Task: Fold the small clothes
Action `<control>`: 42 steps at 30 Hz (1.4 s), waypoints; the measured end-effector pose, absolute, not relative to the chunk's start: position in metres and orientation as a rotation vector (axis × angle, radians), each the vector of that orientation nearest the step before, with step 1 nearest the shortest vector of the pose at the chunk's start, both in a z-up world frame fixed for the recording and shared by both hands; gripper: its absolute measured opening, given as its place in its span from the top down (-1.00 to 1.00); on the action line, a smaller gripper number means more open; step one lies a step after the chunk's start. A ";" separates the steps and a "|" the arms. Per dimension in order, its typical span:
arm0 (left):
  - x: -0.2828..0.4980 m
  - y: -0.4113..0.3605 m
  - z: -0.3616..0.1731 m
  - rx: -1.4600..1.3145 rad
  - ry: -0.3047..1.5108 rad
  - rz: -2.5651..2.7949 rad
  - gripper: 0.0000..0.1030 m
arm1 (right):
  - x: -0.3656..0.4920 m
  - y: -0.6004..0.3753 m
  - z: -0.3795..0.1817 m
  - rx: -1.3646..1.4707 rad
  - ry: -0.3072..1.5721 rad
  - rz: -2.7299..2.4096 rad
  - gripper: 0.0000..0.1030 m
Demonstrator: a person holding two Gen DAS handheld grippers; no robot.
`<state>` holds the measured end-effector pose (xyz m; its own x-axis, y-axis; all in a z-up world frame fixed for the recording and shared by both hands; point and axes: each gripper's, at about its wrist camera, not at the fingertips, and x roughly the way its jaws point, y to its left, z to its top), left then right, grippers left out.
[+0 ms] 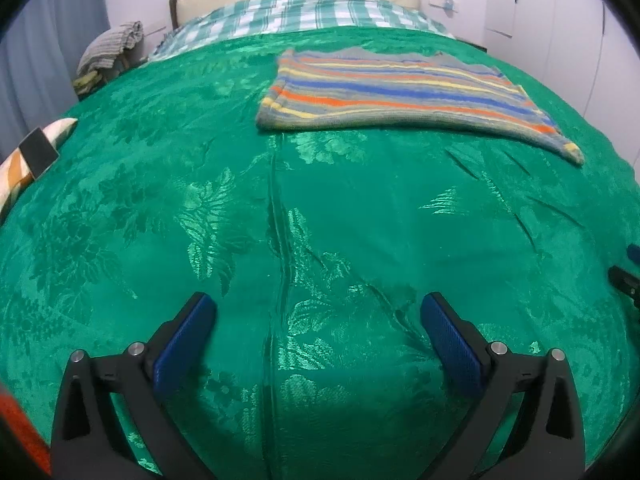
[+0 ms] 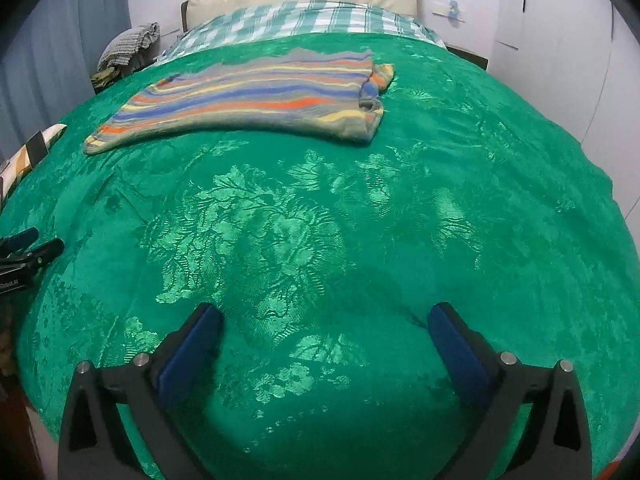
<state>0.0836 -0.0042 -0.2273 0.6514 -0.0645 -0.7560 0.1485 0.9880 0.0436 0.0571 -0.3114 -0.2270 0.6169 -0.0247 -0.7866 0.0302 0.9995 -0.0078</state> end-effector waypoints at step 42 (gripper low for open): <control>0.037 -0.057 -0.197 0.260 0.895 -0.351 -0.98 | 0.069 -0.307 -0.224 0.032 1.020 -0.141 -1.00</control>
<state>0.0367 -0.0571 -0.1967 0.5750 -0.1891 -0.7960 0.4031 0.9121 0.0745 0.0689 -0.3067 -0.2240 0.5152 -0.1019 -0.8510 0.1320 0.9905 -0.0388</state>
